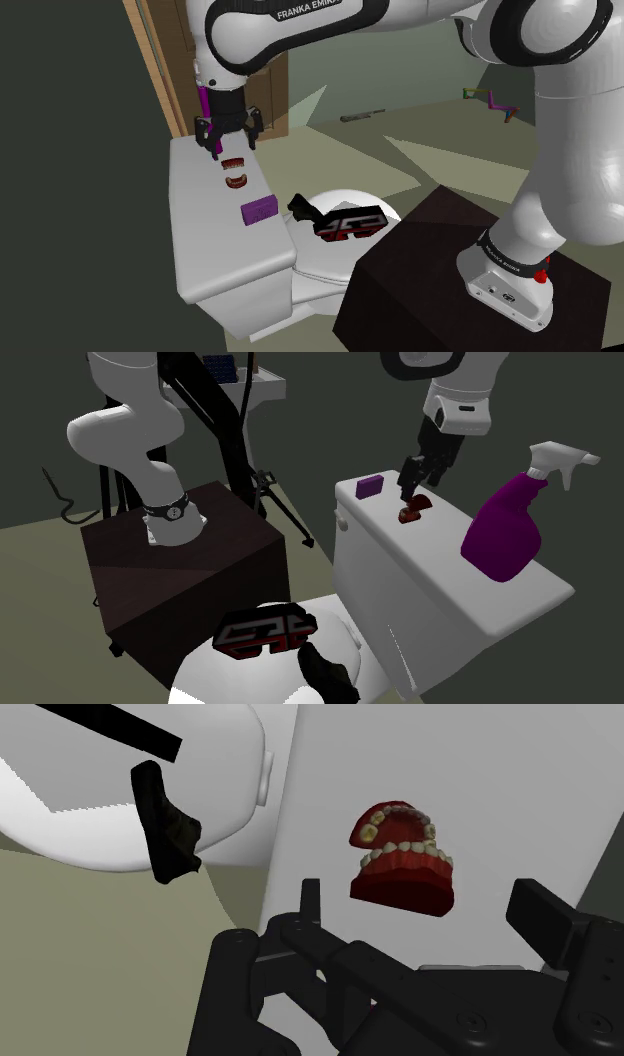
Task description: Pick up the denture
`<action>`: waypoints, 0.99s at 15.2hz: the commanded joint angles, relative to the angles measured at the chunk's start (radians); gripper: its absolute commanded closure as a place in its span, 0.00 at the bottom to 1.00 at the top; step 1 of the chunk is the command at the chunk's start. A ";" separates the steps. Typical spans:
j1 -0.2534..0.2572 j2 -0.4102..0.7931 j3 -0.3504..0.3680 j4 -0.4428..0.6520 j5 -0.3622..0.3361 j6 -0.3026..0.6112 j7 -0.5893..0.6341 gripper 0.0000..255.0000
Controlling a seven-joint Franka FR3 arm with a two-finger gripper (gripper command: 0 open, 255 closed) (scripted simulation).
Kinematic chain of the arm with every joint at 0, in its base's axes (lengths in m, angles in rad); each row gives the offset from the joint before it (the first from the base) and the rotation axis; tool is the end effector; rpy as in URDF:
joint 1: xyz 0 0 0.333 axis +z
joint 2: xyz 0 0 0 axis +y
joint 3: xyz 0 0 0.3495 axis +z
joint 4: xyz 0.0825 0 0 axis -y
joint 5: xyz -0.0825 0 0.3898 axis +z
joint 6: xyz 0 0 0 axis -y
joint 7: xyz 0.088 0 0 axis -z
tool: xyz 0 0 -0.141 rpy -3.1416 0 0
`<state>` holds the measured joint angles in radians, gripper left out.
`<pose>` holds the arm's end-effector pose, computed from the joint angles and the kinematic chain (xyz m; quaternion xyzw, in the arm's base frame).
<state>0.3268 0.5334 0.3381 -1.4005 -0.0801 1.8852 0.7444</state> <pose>0.5992 0.4034 0.4016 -0.9977 0.0479 0.0378 0.0296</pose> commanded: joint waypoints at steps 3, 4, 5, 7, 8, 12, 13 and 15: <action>0.006 0.029 -0.003 -0.005 -0.007 0.033 0.004 0.00; 0.006 0.033 -0.004 -0.013 -0.008 0.044 0.004 0.00; 0.006 0.036 -0.005 -0.021 -0.009 0.055 0.004 0.00; 0.006 0.042 -0.006 -0.033 -0.011 0.073 0.004 0.00; 0.006 0.043 -0.006 -0.033 -0.011 0.073 0.004 0.00; 0.006 0.042 -0.006 -0.033 -0.011 0.073 0.004 1.00; 0.006 0.042 -0.006 -0.033 -0.011 0.073 0.004 1.00; 0.006 0.042 -0.006 -0.033 -0.011 0.073 0.004 1.00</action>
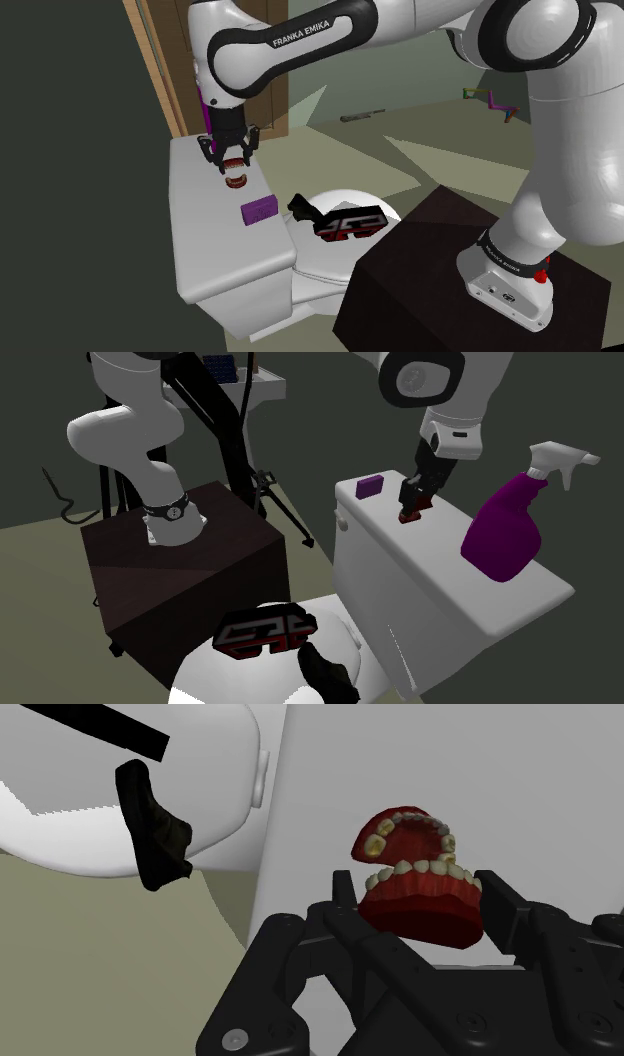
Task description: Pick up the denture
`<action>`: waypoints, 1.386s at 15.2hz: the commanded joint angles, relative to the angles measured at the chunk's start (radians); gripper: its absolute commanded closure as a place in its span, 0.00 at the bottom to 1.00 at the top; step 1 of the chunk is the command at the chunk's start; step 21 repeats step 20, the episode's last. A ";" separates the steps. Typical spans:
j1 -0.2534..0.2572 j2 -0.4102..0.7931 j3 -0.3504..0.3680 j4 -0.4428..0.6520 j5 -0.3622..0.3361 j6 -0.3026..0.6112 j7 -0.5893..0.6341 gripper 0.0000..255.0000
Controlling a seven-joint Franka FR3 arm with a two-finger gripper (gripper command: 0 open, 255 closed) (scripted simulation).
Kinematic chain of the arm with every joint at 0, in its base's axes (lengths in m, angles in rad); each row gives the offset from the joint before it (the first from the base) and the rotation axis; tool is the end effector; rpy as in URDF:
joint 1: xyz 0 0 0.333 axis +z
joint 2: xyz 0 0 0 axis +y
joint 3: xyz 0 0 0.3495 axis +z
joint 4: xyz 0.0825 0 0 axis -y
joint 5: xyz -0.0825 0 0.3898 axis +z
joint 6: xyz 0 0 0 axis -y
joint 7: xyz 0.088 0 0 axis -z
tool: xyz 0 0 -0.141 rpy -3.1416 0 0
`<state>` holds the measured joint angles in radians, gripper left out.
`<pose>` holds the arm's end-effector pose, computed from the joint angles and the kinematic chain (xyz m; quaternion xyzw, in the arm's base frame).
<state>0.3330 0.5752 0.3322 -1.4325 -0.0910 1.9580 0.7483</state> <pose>0.6029 0.4081 0.3628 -0.9977 0.0480 0.0379 0.0300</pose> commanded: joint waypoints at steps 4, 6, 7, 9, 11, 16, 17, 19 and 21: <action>0.000 -0.003 0.001 0.006 0.001 -0.011 0.000 1.00; 0.000 -0.011 0.002 0.022 0.003 -0.033 0.000 1.00; 0.000 -0.014 0.003 0.031 0.004 -0.045 0.000 1.00; 0.001 -0.020 0.004 0.048 0.006 -0.069 0.000 1.00; 0.001 -0.025 0.005 0.067 0.008 -0.093 0.000 1.00; 0.004 -0.034 0.008 0.121 0.011 -0.155 0.001 1.00; 0.005 -0.035 0.008 0.133 0.011 -0.168 0.002 1.00; 0.006 -0.036 0.009 0.147 0.011 -0.182 0.002 1.00; 0.006 -0.036 0.009 0.148 0.011 -0.182 0.002 1.00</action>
